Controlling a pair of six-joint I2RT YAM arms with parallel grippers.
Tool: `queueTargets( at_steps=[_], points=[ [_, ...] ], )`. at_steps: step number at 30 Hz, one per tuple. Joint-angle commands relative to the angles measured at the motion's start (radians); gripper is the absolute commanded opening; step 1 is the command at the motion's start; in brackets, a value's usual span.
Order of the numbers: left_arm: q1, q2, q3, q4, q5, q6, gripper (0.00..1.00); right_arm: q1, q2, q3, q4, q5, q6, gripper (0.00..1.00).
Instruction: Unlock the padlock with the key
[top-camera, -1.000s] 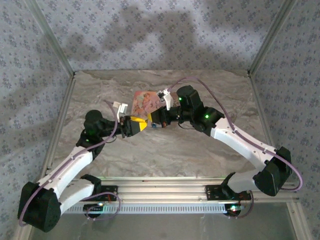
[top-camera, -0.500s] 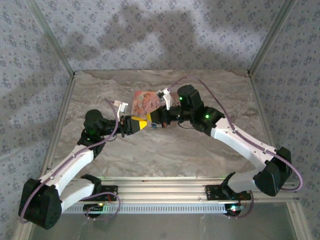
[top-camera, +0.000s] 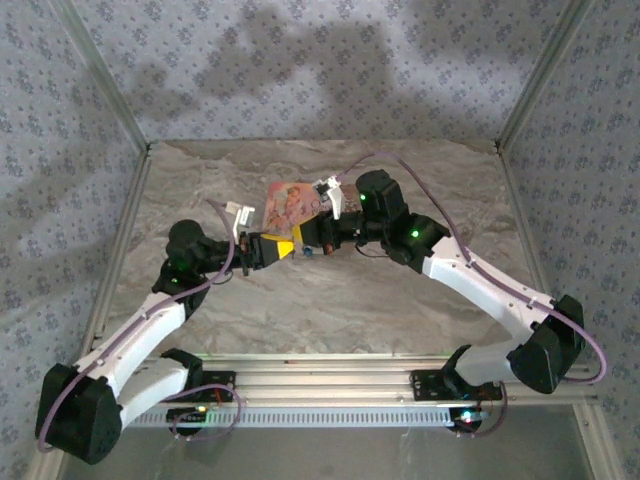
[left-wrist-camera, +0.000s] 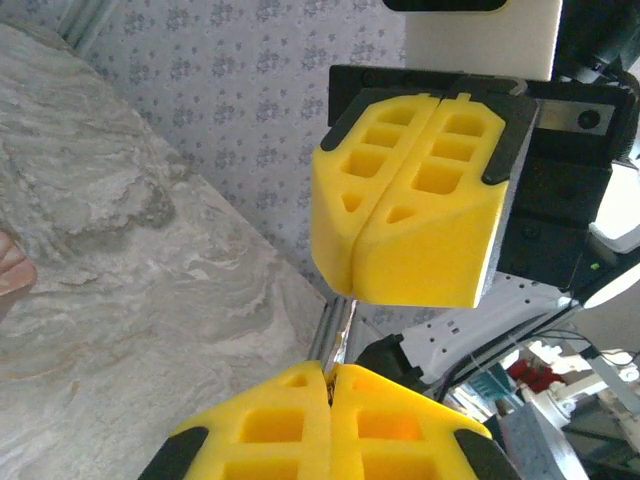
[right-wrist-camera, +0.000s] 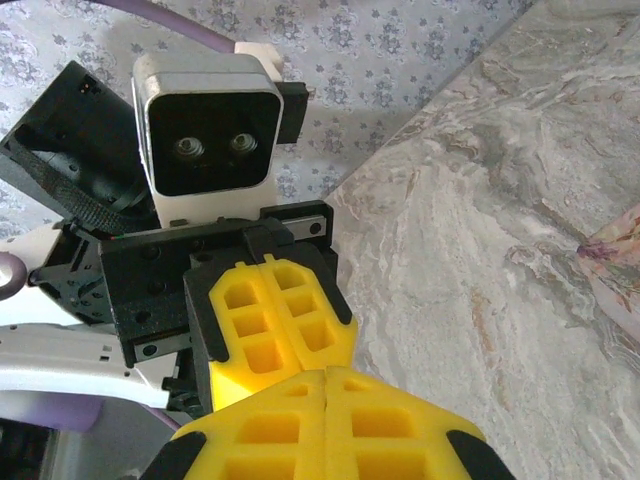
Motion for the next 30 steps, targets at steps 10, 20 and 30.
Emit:
queueTargets(
  at_steps=[10, 20, 30],
  points=[
    [0.016, -0.090, 0.080, -0.652, -0.255, 0.345, 0.00, 0.004, 0.003, -0.079, -0.143, 0.451, 0.133, 0.52],
    [0.012, -0.182, 0.060, -0.868, -0.503, 0.300, 0.00, 0.156, 0.190, -0.060, -0.214, 0.910, 0.235, 0.60],
    [0.012, -0.203, -0.048, -0.821, -0.546, 0.231, 0.00, 0.266, 0.319, -0.073, -0.158, 1.162, 0.395, 0.59]
  ],
)
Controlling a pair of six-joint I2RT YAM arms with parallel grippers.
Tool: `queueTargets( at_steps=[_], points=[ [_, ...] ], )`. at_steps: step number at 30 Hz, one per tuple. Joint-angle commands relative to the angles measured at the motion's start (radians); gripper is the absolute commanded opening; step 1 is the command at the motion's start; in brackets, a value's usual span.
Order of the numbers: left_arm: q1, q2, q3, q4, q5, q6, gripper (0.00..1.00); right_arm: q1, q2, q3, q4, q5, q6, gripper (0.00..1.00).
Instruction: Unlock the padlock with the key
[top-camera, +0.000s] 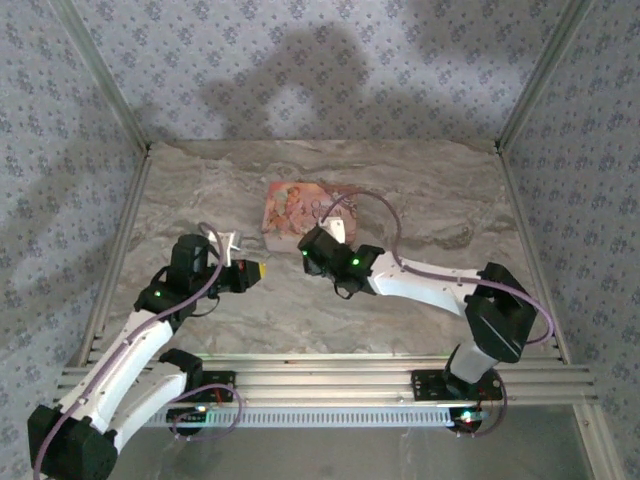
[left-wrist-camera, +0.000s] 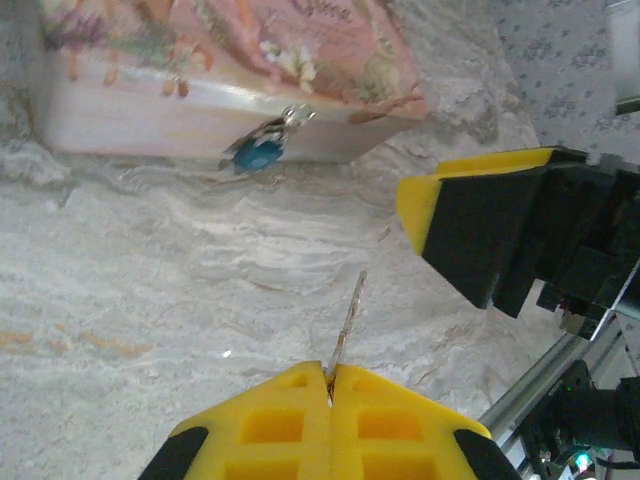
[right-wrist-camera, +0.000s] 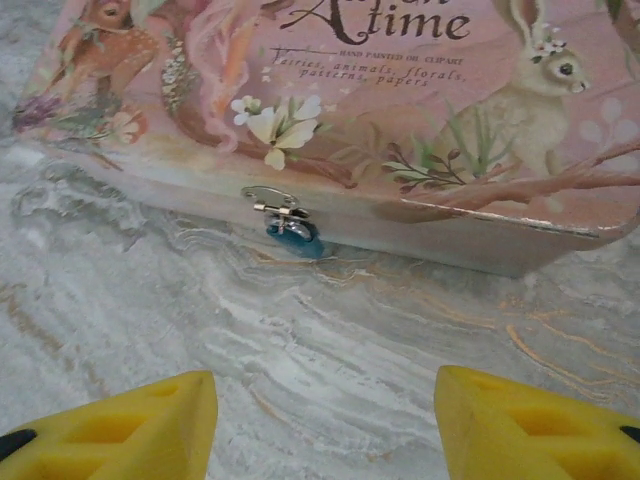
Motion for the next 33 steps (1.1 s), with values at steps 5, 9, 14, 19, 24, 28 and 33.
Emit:
queueTargets(
  at_steps=[5, 9, 14, 19, 24, 28, 33],
  points=[
    [0.007, -0.032, -0.109, 0.069, -0.021, -0.027, 0.00, 0.037, 0.190, 0.151, -0.012, 0.140, 0.111, 0.60],
    [0.012, -0.036, -0.151, 0.107, -0.019, -0.021, 0.00, 0.029, 0.283, 0.224, -0.017, 0.109, 0.139, 0.60],
    [0.014, -0.050, -0.179, 0.143, -0.010, -0.032, 0.00, -0.007, 0.339, 0.258, -0.041, 0.056, 0.215, 0.59],
    [0.017, -0.060, -0.170, 0.129, -0.004, -0.009, 0.00, -0.031, 0.356, 0.266, -0.053, 0.051, 0.213, 0.56],
    [0.018, -0.071, -0.179, 0.129, -0.014, -0.011, 0.00, -0.042, 0.375, 0.280, -0.039, 0.050, 0.163, 0.53],
    [0.018, -0.079, -0.180, 0.124, -0.012, -0.014, 0.00, -0.045, 0.399, 0.298, -0.042, 0.049, 0.143, 0.52],
    [0.018, -0.095, -0.180, 0.097, -0.013, -0.007, 0.00, -0.052, 0.437, 0.325, -0.038, 0.041, 0.130, 0.50]
  ],
)
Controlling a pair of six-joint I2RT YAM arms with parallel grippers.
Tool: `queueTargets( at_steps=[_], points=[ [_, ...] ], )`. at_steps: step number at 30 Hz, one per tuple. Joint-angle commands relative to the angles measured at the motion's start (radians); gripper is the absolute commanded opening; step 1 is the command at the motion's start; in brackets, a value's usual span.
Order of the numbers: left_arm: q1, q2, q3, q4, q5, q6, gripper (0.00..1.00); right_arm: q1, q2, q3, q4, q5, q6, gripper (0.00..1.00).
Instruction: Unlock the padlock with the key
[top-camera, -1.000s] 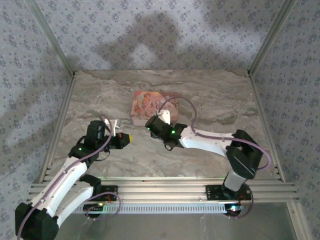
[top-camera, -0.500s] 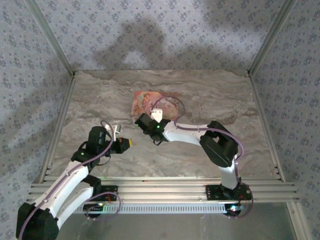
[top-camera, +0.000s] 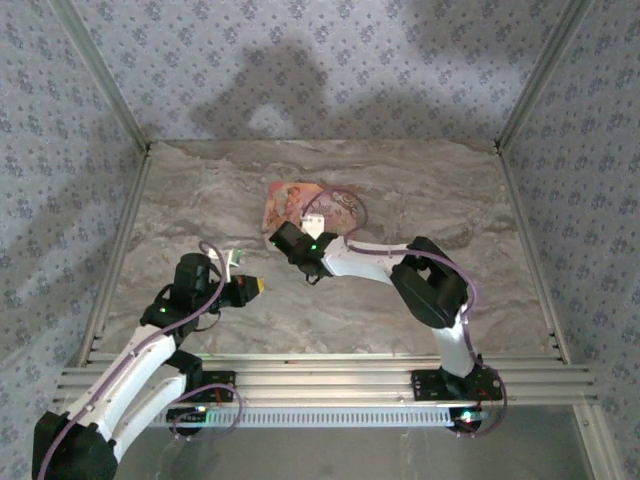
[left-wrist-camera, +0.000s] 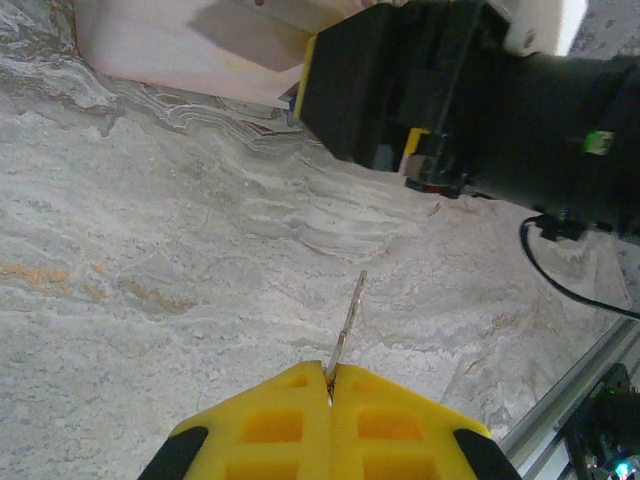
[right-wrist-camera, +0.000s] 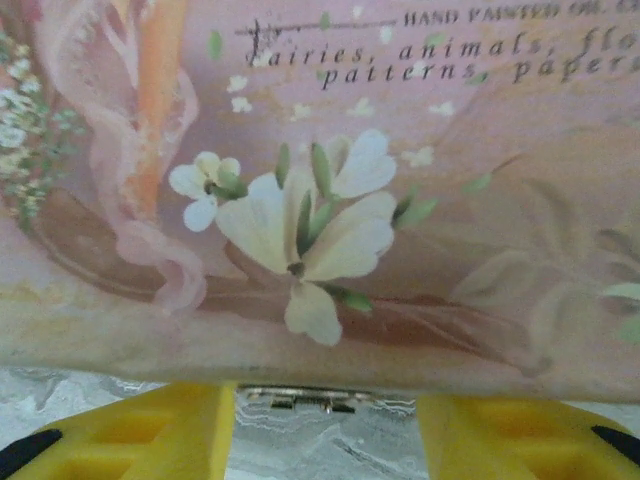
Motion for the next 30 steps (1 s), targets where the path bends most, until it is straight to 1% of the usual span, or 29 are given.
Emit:
queueTargets(
  at_steps=[1, 6, 8, 13, 20, 22, 26, 29, 30],
  points=[
    [0.009, -0.024, 0.001, -0.015, 0.004, 0.017, 0.00, -0.012, 0.035, 0.033, -0.013, 0.007, -0.016, 0.50],
    [0.009, -0.059, 0.004, -0.071, 0.006, 0.039, 0.00, -0.024, 0.058, 0.030, 0.023, 0.020, -0.024, 0.48],
    [0.009, -0.075, 0.002, -0.085, 0.004, 0.044, 0.00, -0.027, 0.063, 0.030, 0.036, 0.019, -0.031, 0.44],
    [0.009, -0.074, -0.002, -0.075, 0.007, 0.045, 0.00, -0.027, 0.055, 0.029, 0.037, 0.020, -0.062, 0.28],
    [0.009, -0.064, -0.005, -0.058, 0.014, 0.053, 0.00, -0.030, 0.003, -0.013, 0.036, 0.008, -0.122, 0.15],
    [0.009, -0.059, -0.008, -0.043, 0.027, 0.060, 0.00, -0.032, -0.016, -0.022, 0.040, -0.025, -0.158, 0.13],
    [0.002, -0.003, -0.025, 0.036, 0.110, 0.086, 0.00, -0.032, -0.044, -0.027, 0.068, -0.167, -0.288, 0.07],
    [-0.016, 0.048, -0.060, 0.137, 0.132, 0.087, 0.00, -0.038, -0.068, -0.006, 0.008, -0.259, -0.319, 0.01],
    [-0.021, 0.062, -0.063, 0.159, 0.136, 0.091, 0.00, -0.044, -0.078, -0.005, -0.008, -0.286, -0.318, 0.00]
  ],
)
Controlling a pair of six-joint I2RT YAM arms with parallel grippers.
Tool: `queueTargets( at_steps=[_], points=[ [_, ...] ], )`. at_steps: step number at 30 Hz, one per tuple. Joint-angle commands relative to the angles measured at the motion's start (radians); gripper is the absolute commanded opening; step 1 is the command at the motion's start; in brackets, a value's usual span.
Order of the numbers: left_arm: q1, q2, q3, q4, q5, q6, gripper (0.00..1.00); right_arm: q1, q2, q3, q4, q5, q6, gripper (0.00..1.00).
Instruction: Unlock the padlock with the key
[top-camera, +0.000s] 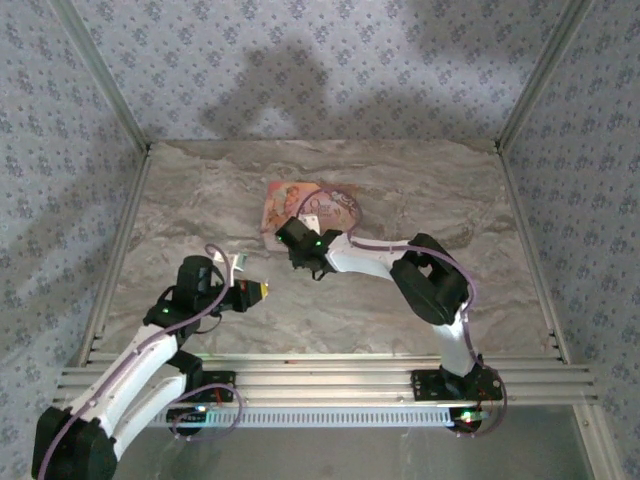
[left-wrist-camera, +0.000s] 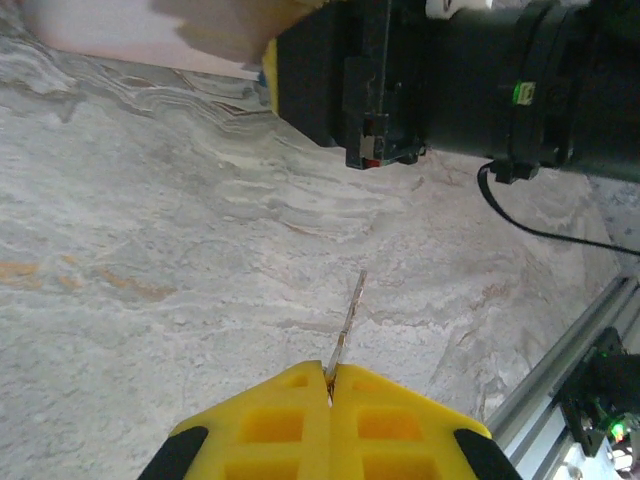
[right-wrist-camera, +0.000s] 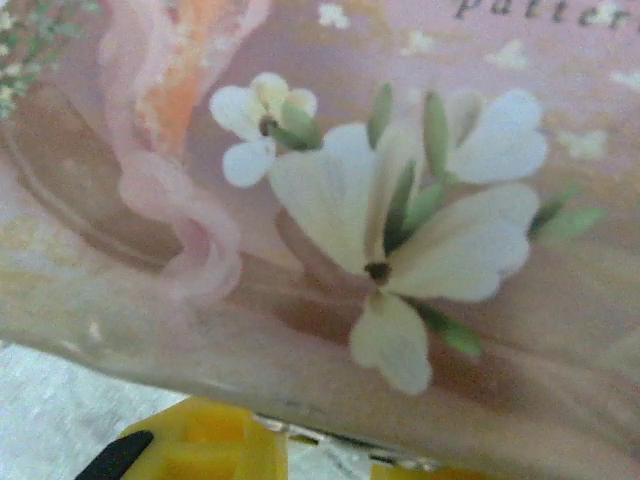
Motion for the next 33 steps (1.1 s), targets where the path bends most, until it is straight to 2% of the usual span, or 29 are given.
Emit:
queueTargets(
  at_steps=[1, 7, 11, 15, 23, 33],
  points=[
    [-0.019, 0.041, -0.009, 0.118, 0.059, 0.041, 0.00, -0.013, -0.085, 0.012, -0.049, -0.151, -0.065, 0.00],
    [-0.024, 0.174, 0.075, 0.177, 0.118, 0.086, 0.00, -0.093, -0.187, -0.077, 0.036, -0.440, -0.054, 0.00],
    [-0.030, 0.240, 0.110, 0.216, 0.122, 0.106, 0.00, -0.135, -0.247, -0.116, 0.057, -0.567, 0.001, 0.00],
    [-0.044, 0.276, 0.133, 0.260, 0.115, 0.128, 0.00, -0.168, -0.302, -0.141, 0.047, -0.645, 0.027, 0.00],
    [-0.126, 0.364, 0.192, 0.284, 0.077, 0.198, 0.00, -0.217, -0.408, -0.177, 0.032, -0.783, 0.043, 0.00],
    [-0.130, 0.390, 0.196, 0.352, 0.108, 0.239, 0.00, -0.264, -0.446, -0.182, 0.006, -0.907, 0.047, 0.00]
  ],
)
